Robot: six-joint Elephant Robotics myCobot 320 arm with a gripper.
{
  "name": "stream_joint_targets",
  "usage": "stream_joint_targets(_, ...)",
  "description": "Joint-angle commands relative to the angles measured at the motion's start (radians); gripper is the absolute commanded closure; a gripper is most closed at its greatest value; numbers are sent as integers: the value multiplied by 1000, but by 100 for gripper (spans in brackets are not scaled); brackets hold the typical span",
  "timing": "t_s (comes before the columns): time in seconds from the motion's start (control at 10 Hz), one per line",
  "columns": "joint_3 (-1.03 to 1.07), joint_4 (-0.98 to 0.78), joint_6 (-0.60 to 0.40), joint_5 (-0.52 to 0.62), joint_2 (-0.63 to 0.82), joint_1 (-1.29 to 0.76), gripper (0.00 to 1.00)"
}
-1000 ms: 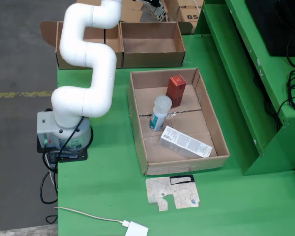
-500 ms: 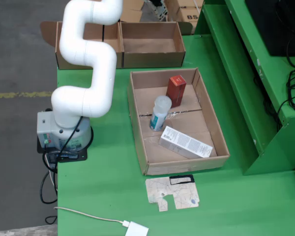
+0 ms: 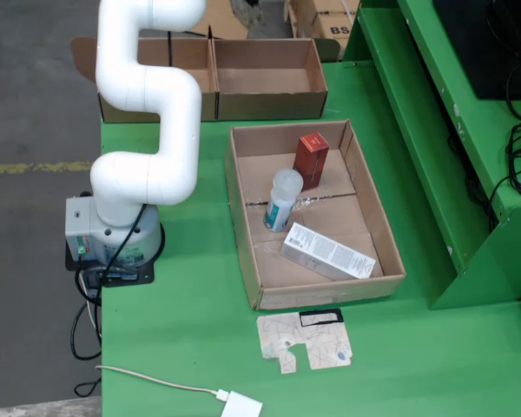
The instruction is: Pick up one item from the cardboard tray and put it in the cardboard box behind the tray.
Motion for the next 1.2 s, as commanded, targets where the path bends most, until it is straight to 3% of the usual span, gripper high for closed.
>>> stream_joint_targets(0.0, 26, -314, -15, -22, -15, -26, 100)
stream_joint_targets(0.6, 26, -222, -42, -34, -67, -49, 100)
stream_joint_targets(0.8, 26, -74, -105, -38, -149, -80, 100)
stream_joint_targets(1.1, 26, -74, -105, -38, -149, -80, 100)
